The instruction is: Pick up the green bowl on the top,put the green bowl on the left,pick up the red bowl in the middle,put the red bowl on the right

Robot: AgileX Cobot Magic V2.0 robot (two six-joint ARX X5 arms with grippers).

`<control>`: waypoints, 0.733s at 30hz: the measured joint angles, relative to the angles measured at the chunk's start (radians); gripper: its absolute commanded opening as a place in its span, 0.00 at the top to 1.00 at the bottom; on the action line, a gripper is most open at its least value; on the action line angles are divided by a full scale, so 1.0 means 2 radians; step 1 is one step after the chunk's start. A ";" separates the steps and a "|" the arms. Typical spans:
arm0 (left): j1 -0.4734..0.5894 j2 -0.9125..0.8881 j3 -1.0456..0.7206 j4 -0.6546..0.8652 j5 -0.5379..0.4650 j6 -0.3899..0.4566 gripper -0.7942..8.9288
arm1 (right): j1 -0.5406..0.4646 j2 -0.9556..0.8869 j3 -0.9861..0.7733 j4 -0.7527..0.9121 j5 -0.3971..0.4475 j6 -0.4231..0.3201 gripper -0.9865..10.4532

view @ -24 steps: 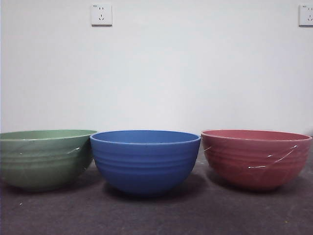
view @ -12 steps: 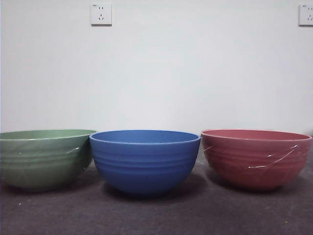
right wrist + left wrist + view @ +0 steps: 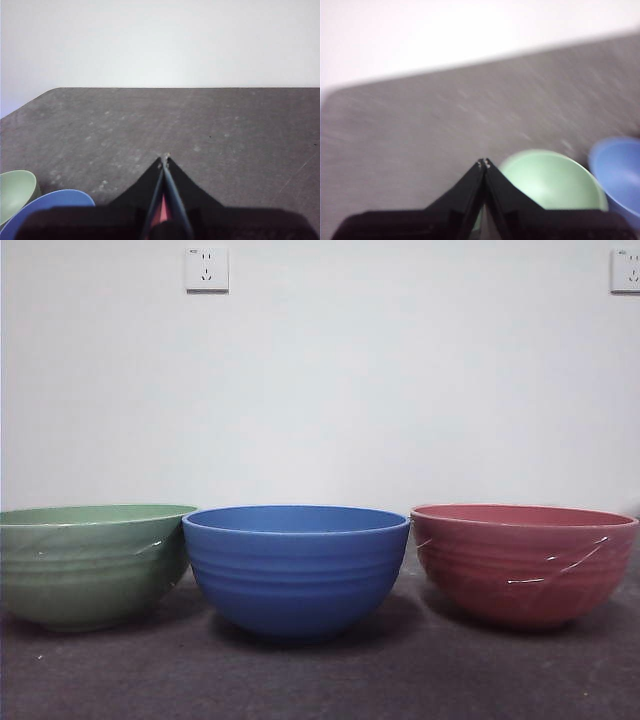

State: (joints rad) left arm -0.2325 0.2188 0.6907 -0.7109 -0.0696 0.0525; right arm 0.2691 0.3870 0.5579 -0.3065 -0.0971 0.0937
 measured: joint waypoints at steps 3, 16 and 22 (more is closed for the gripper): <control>0.044 -0.052 -0.028 0.027 0.000 0.000 0.92 | 0.000 0.000 0.000 0.000 0.000 0.000 0.91; 0.105 -0.105 -0.284 0.220 0.026 -0.010 0.92 | 0.000 0.001 0.000 -0.005 0.000 0.000 0.91; 0.105 -0.105 -0.325 0.232 0.032 -0.023 0.92 | 0.000 0.002 0.000 -0.026 0.000 0.000 0.91</control>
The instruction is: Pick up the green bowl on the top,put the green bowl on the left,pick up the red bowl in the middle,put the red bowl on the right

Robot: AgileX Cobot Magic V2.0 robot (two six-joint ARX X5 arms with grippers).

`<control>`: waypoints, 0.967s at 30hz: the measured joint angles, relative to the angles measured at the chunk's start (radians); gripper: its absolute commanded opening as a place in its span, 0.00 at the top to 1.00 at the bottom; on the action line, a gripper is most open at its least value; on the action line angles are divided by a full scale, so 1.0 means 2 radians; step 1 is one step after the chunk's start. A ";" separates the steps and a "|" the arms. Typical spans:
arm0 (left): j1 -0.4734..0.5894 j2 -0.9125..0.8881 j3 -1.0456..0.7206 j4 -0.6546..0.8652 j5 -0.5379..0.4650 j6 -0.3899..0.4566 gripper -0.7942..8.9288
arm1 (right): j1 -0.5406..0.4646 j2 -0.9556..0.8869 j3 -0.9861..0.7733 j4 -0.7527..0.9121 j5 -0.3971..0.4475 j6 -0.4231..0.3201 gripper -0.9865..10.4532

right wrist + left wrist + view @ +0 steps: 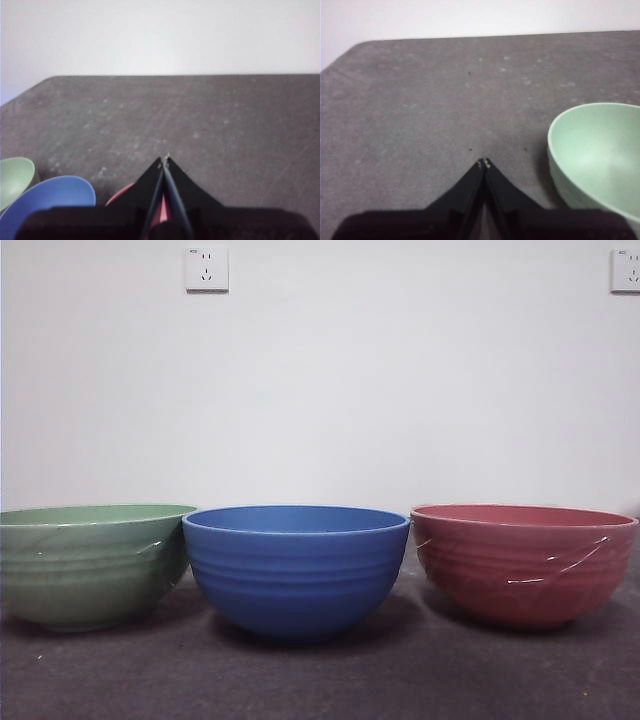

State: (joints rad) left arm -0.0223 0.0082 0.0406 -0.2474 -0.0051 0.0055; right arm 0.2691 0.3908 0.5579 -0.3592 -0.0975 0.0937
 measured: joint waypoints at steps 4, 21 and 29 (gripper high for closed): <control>0.000 -0.002 0.000 0.000 0.002 -0.003 0.92 | 0.000 0.000 0.000 -0.013 0.000 0.000 0.91; 0.000 -0.002 0.000 0.001 0.002 -0.003 0.92 | 0.000 0.000 0.000 -0.069 0.000 0.000 0.91; 0.000 -0.002 0.000 0.000 0.002 -0.003 0.92 | 0.000 0.000 0.000 -0.079 0.000 0.000 0.91</control>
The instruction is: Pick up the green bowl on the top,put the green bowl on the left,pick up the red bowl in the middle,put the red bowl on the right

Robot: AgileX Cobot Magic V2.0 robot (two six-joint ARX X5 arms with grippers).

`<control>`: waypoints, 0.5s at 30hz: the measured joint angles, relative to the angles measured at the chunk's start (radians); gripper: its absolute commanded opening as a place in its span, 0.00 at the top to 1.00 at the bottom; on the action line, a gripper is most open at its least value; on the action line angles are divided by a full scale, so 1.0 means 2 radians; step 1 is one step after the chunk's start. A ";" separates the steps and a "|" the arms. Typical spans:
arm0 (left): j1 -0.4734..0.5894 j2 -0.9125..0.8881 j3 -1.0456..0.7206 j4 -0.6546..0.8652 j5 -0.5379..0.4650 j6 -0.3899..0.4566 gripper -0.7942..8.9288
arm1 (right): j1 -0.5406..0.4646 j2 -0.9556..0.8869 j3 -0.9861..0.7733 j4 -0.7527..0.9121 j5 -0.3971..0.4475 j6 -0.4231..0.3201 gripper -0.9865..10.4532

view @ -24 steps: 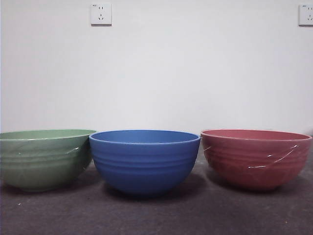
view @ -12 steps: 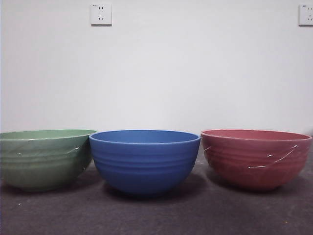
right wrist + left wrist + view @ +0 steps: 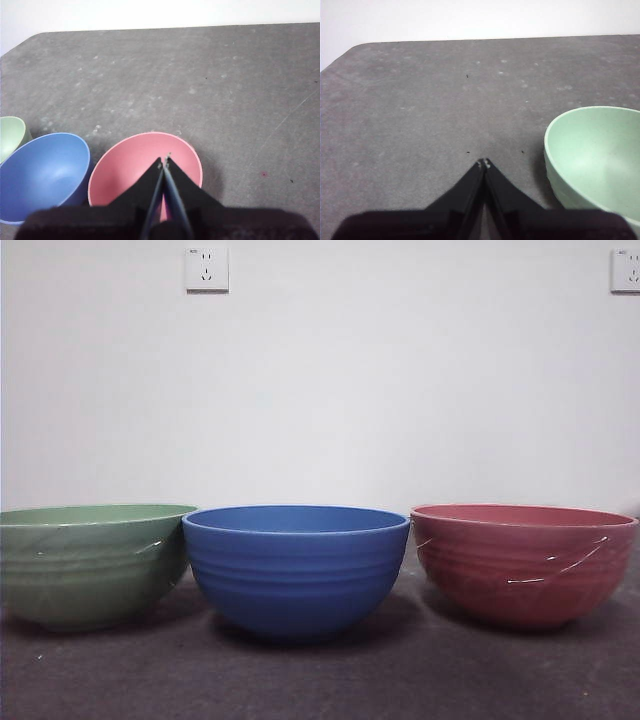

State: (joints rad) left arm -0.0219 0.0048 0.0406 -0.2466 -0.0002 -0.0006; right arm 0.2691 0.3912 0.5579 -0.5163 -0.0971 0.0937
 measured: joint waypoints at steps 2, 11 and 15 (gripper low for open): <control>0.000 0.000 0.000 0.000 0.000 0.000 0.92 | 0.000 0.000 0.000 0.000 0.000 -0.002 0.91; 0.000 0.000 0.000 0.000 0.001 0.000 0.92 | -0.051 -0.099 -0.077 0.080 -0.002 -0.067 0.91; 0.000 0.000 0.000 0.000 0.001 0.000 0.92 | -0.095 -0.137 -0.175 0.150 -0.033 -0.070 0.91</control>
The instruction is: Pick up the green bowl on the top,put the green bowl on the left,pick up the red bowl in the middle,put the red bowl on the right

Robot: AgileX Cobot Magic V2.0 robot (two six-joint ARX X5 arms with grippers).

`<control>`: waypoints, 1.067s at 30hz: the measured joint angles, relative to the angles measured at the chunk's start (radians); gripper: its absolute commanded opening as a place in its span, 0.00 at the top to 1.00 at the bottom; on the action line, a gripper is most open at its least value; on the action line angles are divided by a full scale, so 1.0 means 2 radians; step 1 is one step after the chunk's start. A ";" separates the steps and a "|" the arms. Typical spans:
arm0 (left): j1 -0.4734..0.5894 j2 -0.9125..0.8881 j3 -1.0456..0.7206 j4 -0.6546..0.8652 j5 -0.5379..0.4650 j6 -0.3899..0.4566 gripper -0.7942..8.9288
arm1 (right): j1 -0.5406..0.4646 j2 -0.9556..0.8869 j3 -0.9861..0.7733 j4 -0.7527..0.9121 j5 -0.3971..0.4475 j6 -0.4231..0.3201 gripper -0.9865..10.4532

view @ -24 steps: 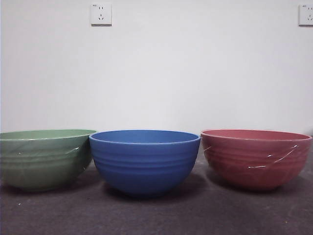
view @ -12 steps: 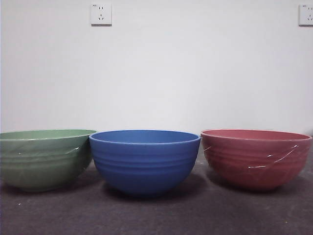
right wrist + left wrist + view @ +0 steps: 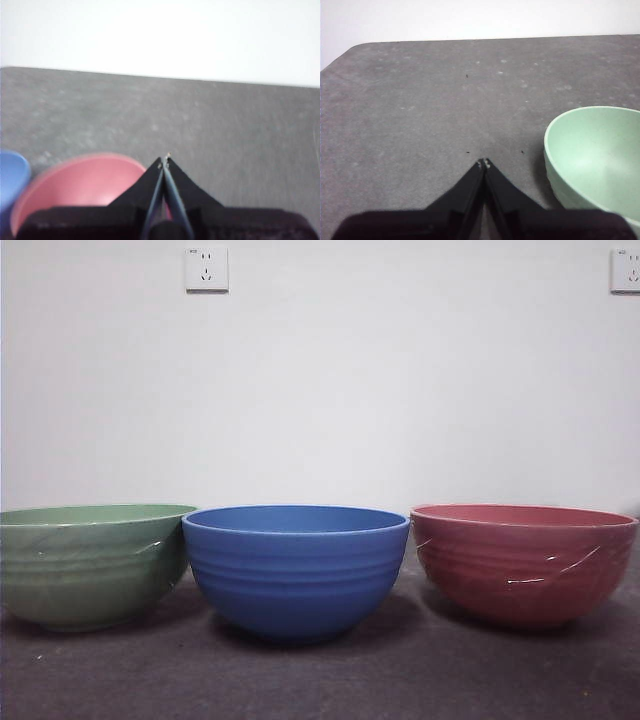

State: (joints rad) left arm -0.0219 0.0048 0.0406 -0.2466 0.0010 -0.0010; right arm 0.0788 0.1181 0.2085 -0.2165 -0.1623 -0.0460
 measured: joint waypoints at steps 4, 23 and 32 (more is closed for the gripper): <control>0.000 0.000 0.000 0.000 0.000 0.000 0.92 | -0.010 -0.021 -0.057 0.008 -0.019 0.001 0.91; 0.000 0.000 0.000 0.000 0.000 0.000 0.92 | -0.010 -0.045 -0.092 0.021 -0.020 0.000 0.91; 0.000 0.000 0.000 0.000 0.000 0.000 0.92 | -0.010 -0.045 -0.092 0.021 -0.020 0.000 0.91</control>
State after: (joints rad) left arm -0.0219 0.0048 0.0406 -0.2466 0.0010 -0.0010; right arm 0.0593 0.0277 0.0242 -0.1753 -0.2020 -0.0460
